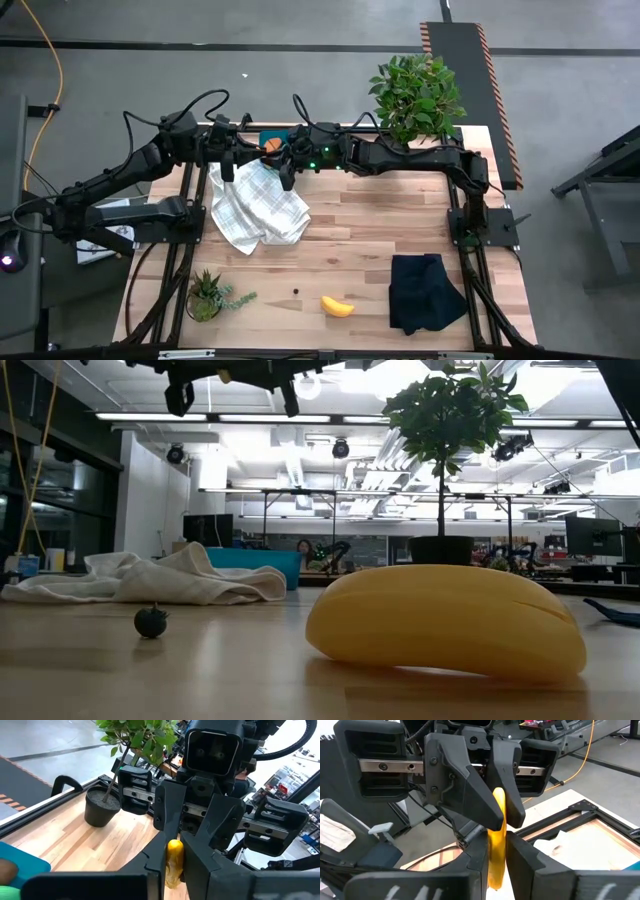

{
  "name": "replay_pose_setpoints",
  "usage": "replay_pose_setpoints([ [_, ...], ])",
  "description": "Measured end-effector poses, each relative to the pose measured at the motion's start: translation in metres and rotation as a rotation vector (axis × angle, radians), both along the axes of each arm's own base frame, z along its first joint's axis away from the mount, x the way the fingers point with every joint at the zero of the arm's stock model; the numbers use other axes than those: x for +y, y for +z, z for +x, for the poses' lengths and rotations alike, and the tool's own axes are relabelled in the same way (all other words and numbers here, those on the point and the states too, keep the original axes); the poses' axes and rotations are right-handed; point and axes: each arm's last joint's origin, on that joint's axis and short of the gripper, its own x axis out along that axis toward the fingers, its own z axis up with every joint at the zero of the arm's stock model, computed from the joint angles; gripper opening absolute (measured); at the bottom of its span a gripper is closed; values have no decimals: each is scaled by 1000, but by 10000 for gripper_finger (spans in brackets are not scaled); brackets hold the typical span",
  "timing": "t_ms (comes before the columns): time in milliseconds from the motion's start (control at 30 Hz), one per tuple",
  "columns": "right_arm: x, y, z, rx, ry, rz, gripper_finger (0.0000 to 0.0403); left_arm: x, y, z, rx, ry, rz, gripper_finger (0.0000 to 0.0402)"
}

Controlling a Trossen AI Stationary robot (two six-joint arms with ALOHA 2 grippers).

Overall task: Pick and placing Produce into tupperware
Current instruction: Put the yellow corn into the blue bin

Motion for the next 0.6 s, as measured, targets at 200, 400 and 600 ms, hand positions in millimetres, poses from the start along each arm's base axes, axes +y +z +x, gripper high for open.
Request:
replay_pose_setpoints([
  [200,0,0,0,0,-1,0,44,0,0,0,0,-1,3,36],
  [400,0,0,0,0,-2,0,44,0,0,0,2,-2,10,35],
  [600,0,0,0,0,-1,-3,46,0,0,0,2,-2,11,35],
])
